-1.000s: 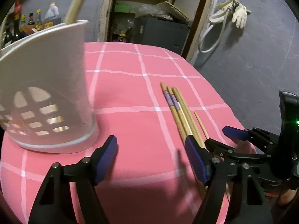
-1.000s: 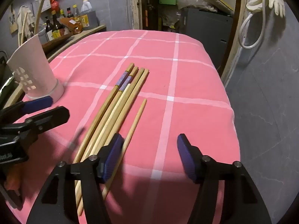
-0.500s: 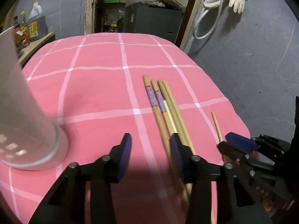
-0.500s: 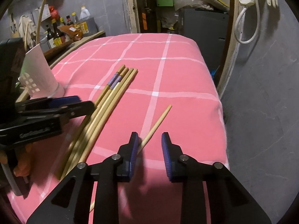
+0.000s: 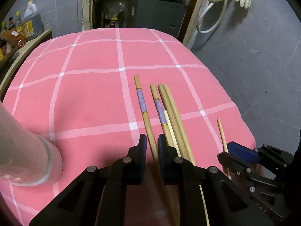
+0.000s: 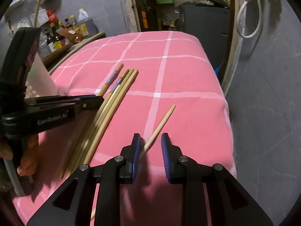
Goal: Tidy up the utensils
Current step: 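Close the left gripper on one chopstick while the right gripper grasps another, then lift both held chopsticks and carry them over the white holder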
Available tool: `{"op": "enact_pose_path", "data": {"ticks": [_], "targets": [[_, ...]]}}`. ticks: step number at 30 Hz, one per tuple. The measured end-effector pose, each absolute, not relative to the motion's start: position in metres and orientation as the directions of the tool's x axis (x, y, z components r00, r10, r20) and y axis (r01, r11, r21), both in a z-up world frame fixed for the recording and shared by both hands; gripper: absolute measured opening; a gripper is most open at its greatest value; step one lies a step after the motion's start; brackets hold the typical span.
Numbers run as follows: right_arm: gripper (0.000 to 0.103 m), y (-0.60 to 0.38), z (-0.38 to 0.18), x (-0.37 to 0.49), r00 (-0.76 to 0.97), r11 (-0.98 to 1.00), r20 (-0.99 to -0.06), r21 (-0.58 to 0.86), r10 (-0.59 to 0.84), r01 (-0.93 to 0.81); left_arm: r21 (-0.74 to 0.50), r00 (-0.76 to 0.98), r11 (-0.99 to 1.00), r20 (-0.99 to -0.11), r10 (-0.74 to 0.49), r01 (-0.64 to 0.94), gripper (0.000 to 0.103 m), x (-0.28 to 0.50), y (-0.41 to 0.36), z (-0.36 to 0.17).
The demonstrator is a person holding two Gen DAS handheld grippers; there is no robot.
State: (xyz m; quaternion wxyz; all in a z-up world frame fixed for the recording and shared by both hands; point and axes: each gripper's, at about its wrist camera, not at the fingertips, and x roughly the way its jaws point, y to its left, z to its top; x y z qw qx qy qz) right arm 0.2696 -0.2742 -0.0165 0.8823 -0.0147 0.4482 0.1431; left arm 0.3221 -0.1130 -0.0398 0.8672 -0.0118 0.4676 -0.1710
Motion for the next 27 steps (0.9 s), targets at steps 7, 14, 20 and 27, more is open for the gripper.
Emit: {"op": "enact_pose_path", "data": {"ticks": [7, 14, 20, 27], "targets": [[0.015, -0.278, -0.017, 0.284, 0.541, 0.966, -0.807, 0.134, 0.237, -0.223, -0.209, 0.491, 0.936, -0.807, -0.328, 0.283, 0.007, 0.319, -0.105, -0.039], [0.005, -0.280, -0.014, 0.280, 0.515, 0.958, -0.816, 0.158, 0.263, -0.238, -0.216, 0.477, 0.934, -0.814, -0.333, 0.284, 0.004, 0.306, -0.102, -0.039], [0.006, -0.267, -0.014, 0.272, 0.498, 0.956, -0.840, 0.078, 0.215, -0.281, -0.194, 0.475, 0.935, -0.819, -0.321, 0.298, 0.004, 0.294, -0.102, -0.039], [0.004, -0.268, -0.014, 0.277, 0.488, 0.958, -0.850, 0.062, 0.198, -0.280, -0.210, 0.487, 0.933, -0.807, -0.334, 0.291, 0.004, 0.289, -0.102, -0.039]]}}
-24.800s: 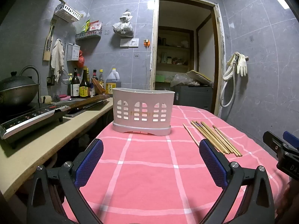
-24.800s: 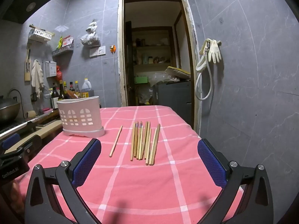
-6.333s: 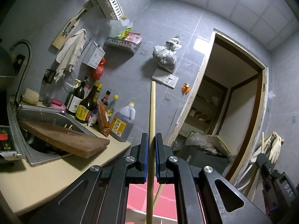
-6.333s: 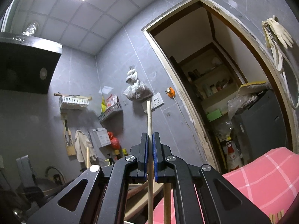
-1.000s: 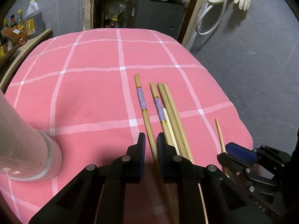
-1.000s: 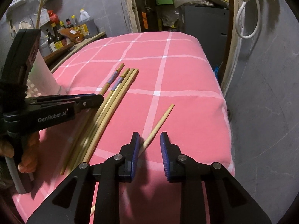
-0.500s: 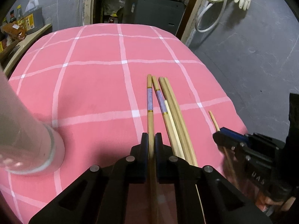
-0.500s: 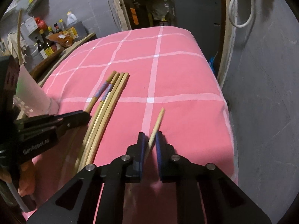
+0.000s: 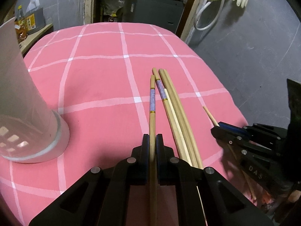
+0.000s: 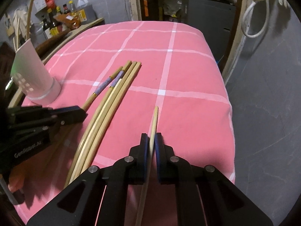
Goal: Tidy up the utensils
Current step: 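Lift both held chopsticks and carry them over the white holder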
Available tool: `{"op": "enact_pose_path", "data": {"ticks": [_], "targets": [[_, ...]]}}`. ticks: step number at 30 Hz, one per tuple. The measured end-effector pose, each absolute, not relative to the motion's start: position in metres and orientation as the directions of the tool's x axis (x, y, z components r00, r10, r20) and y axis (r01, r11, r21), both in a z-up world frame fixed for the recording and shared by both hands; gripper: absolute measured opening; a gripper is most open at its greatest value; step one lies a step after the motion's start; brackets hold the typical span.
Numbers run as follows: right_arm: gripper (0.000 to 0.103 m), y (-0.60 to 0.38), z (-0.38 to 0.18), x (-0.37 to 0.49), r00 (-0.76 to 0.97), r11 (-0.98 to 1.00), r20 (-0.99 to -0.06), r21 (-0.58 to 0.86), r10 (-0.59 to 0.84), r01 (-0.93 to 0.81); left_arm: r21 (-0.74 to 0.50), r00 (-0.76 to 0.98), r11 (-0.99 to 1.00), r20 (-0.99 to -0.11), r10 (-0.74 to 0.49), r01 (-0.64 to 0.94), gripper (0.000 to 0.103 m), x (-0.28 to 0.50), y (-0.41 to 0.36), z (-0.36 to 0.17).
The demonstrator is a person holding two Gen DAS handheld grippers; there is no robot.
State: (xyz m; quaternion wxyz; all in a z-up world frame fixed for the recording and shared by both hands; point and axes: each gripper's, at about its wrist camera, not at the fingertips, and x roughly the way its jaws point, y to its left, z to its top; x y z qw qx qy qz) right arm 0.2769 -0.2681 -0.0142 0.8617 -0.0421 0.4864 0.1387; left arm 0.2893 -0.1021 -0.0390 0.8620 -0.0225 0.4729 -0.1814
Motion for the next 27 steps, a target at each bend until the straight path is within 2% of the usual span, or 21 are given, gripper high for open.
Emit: {"op": "enact_pose_path", "data": {"ticks": [4, 11, 18, 24, 27], "targets": [[0.003, -0.280, -0.010, 0.267, 0.528, 0.956, -0.805, 0.162, 0.271, -0.244, -0.237, 0.506, 0.924, -0.781, -0.365, 0.300, 0.004, 0.277, -0.093, -0.034], [0.003, -0.281, 0.006, 0.238, 0.636, 0.925, -0.673, 0.291, 0.378, -0.243, -0.258, 0.586, 0.903, -0.693, -0.420, 0.342, 0.004, 0.251, -0.086, -0.012], [0.003, -0.268, 0.039, 0.210, 0.758, 0.873, -0.447, 0.344, 0.476, -0.346, -0.291, 0.711, 0.885, -0.527, -0.466, 0.364, 0.004, 0.226, -0.066, 0.019], [0.003, -0.243, 0.070, 0.199, 0.815, 0.833, -0.237, 0.329, 0.529, -0.445, -0.276, 0.816, 0.892, -0.372, -0.443, 0.358, 0.004, 0.208, -0.049, 0.048], [0.003, -0.232, 0.082, 0.197, 0.824, 0.820, -0.161, 0.312, 0.544, -0.480, -0.254, 0.858, 0.903, -0.303, -0.415, 0.347, 0.004, 0.198, -0.037, 0.063]]}}
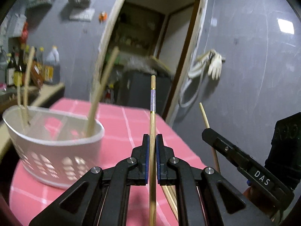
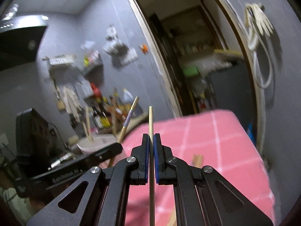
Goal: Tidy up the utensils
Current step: 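Lift both held chopsticks and carry them over the white holder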
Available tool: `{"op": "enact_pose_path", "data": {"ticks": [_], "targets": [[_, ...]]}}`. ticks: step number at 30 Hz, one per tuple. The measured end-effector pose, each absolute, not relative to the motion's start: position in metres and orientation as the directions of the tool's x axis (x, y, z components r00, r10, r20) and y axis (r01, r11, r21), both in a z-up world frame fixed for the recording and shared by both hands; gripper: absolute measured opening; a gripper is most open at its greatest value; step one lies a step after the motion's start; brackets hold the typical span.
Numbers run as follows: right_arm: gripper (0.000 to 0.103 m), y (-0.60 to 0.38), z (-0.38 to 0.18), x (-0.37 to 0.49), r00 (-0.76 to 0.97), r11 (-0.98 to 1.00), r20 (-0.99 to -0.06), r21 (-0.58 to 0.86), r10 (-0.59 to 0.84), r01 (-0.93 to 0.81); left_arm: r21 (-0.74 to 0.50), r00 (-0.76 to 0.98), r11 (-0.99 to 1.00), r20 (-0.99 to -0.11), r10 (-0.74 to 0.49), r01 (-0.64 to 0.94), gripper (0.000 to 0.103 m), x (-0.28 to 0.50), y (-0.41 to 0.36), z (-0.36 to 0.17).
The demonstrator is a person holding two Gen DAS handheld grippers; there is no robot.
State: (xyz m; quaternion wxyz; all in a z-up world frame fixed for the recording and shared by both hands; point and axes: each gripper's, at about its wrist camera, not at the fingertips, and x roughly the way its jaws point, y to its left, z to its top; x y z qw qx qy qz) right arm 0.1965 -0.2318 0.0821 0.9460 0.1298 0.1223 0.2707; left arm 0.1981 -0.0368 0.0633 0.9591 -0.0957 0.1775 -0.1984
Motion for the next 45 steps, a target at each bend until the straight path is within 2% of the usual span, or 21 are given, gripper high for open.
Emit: {"op": "enact_pose_path", "data": {"ticks": [10, 17, 23, 31, 45], "targets": [[0.003, -0.188, 0.110, 0.207, 0.804, 0.768, 0.014, 0.287, 0.595, -0.573, -0.216, 0.942, 0.938, -0.137, -0.305, 0.272, 0.004, 0.193, 0.009, 0.103], [0.003, -0.159, 0.128, 0.243, 0.749, 0.672, 0.143, 0.357, 0.647, -0.648, -0.267, 0.977, 0.944, -0.040, -0.210, 0.192, 0.004, 0.209, 0.072, 0.123], [0.003, -0.136, 0.143, 0.266, 0.737, 0.654, 0.223, 0.346, 0.638, -0.672, -0.320, 0.994, 0.942, 0.020, -0.104, 0.105, 0.004, 0.220, 0.129, 0.134], [0.003, -0.126, 0.132, 0.276, 0.781, 0.699, 0.261, 0.348, 0.568, -0.625, -0.366, 0.998, 0.930, 0.057, 0.004, 0.017, 0.004, 0.237, 0.162, 0.126], [0.003, -0.128, 0.115, 0.286, 0.815, 0.719, 0.286, 0.383, 0.504, -0.579, -0.419, 0.994, 0.906, 0.061, 0.090, -0.056, 0.004, 0.241, 0.161, 0.100]]}}
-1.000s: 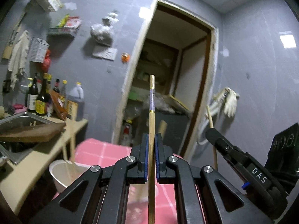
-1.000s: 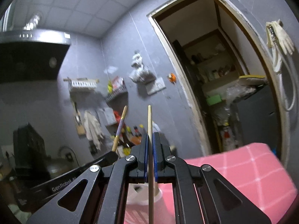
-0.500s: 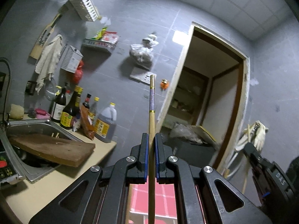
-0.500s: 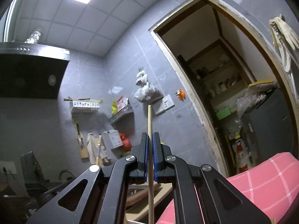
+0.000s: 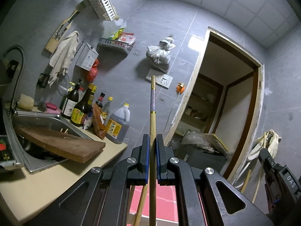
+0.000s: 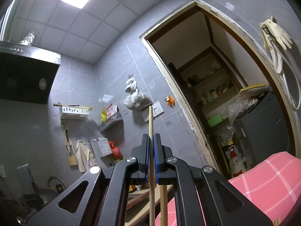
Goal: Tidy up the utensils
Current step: 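Lift both held chopsticks and carry them over the white holder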
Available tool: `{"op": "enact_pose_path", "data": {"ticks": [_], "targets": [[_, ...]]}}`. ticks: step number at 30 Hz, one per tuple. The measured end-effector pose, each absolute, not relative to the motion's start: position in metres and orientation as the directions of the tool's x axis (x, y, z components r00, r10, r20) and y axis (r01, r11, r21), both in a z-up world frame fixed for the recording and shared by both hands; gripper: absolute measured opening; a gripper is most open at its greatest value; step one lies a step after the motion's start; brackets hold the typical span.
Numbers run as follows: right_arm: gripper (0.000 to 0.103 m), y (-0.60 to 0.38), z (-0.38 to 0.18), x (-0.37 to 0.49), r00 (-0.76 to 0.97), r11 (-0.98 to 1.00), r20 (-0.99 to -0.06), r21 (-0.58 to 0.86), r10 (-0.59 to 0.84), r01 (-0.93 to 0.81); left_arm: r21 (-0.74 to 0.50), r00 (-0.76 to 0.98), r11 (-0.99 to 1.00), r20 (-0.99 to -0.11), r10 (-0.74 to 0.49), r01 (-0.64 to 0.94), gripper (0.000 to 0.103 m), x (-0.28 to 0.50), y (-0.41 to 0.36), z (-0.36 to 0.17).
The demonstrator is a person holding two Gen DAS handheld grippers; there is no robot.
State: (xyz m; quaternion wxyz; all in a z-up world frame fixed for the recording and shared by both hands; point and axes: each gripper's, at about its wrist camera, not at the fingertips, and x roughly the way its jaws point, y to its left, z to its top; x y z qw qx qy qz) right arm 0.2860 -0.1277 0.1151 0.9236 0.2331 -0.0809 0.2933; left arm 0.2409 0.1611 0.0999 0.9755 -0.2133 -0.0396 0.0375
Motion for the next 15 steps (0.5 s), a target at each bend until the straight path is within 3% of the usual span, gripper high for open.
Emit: {"op": "enact_pose_path", "data": {"ticks": [15], "targets": [[0.003, -0.115, 0.100, 0.284, 0.837, 0.771, 0.276, 0.331, 0.472, -0.544, -0.415, 0.991, 0.907, 0.071, 0.113, -0.074, 0.004, 0.238, 0.150, 0.083]]}}
